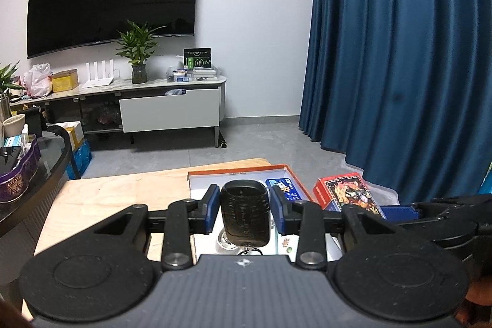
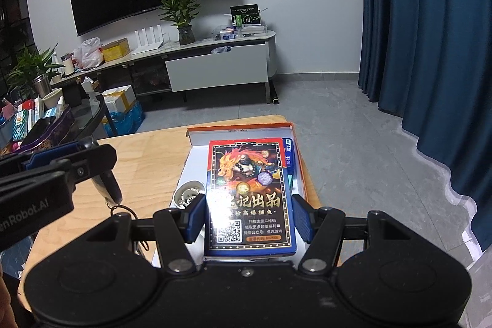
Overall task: Organize rigid objects
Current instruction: 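Lift the car key and card pack and carry them over the box, then lower the car key and card pack into the orange-rimmed box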
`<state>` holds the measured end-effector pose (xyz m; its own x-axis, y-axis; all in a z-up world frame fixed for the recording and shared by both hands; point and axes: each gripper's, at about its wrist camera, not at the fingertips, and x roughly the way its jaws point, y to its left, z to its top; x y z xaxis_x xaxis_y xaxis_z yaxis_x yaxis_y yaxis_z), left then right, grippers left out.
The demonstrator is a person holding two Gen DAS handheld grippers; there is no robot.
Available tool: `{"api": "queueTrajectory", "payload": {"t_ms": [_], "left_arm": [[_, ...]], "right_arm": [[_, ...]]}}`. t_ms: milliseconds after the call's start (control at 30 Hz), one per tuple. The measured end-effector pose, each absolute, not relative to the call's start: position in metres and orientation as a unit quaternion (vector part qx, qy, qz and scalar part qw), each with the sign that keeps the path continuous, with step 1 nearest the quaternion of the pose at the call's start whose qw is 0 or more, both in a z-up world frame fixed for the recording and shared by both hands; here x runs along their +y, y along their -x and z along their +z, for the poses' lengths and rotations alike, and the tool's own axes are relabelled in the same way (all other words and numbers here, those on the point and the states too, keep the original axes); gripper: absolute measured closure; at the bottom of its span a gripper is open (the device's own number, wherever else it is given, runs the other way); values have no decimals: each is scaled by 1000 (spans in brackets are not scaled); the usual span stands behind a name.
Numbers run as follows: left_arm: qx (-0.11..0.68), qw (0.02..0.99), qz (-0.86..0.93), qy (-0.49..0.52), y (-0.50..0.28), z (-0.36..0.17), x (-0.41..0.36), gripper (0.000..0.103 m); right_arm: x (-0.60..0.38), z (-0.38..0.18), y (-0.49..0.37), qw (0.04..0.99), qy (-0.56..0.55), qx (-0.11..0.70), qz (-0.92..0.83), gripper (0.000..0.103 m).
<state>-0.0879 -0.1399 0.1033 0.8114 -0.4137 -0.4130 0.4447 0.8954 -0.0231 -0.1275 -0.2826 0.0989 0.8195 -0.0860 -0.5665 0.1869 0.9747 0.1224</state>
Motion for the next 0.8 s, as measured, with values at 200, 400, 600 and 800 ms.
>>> {"api": "queueTrajectory", "payload": {"t_ms": [200,400,600,800], "left_arm": [[211,949,-230,-37,89,101,-141,67],[217,948,-229,-36,86,99,-143,67],[218,949,-225,-43,84,95,-146,67],[223,948,-224,-46,84,91,-150,67]], "right_arm": [[-282,100,127,950,-87,292,-72,32],[-280,100,124,948,-87,297,-70,32],[-282,98,121,947,-88,300,-69,32],[-285,92,112,945,-93,305,-68,32]]}}
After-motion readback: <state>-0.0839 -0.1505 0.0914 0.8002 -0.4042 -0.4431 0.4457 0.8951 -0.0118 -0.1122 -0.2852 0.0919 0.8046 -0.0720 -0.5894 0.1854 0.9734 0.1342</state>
